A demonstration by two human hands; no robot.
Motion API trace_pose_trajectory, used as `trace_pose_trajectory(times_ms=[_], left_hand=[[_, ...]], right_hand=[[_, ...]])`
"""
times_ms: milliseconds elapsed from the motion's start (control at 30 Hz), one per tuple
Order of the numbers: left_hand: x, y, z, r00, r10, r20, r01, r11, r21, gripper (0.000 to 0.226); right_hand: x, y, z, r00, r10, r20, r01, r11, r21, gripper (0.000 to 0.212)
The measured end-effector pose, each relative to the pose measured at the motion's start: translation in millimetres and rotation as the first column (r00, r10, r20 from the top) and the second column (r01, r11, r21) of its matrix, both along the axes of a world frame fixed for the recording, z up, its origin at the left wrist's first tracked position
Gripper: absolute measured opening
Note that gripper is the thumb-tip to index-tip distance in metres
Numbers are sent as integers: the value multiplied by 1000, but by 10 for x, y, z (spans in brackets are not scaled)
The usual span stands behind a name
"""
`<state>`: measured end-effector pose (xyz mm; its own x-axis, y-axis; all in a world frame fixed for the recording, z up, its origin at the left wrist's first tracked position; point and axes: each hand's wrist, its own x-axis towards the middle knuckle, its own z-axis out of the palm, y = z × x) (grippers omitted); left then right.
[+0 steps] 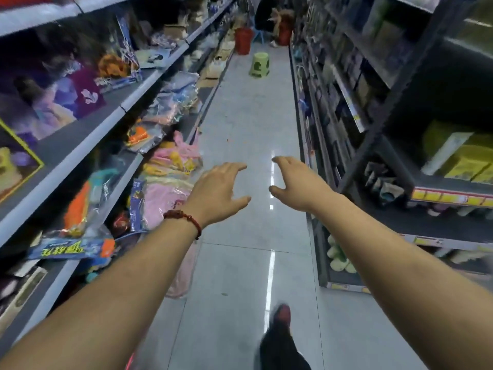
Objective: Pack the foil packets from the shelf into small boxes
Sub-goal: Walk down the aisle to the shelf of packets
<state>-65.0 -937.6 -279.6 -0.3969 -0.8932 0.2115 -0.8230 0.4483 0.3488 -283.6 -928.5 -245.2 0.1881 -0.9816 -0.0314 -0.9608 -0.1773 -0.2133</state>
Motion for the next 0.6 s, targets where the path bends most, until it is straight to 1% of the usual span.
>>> trace_pose_trajectory(times_ms=[200,300,367,467,600], left_hand=[[-252,-1903,-331,999,17,51,-20,998,54,74],[-439,-2934,-286,995,49,83,-58,993,106,78],[-543,-3535,-228,995,46,94,-56,993,108,77],[-672,-4455,-191,996,50,71,-57,994,95,74],[-741,-5601,-261,998,50,50,-54,994,95,74]], right_hand=[[-332,-1968,-383,999,41,2,-41,998,52,74],[-534,-3083,-376,999,53,11,-54,994,94,73],[-641,-3735,-306,998,70,4,-70,992,102,73],[-770,-4710,-206,997,72,1,-71,994,88,74],[-818,-5825,-279,997,80,-4,-79,991,106,74]])
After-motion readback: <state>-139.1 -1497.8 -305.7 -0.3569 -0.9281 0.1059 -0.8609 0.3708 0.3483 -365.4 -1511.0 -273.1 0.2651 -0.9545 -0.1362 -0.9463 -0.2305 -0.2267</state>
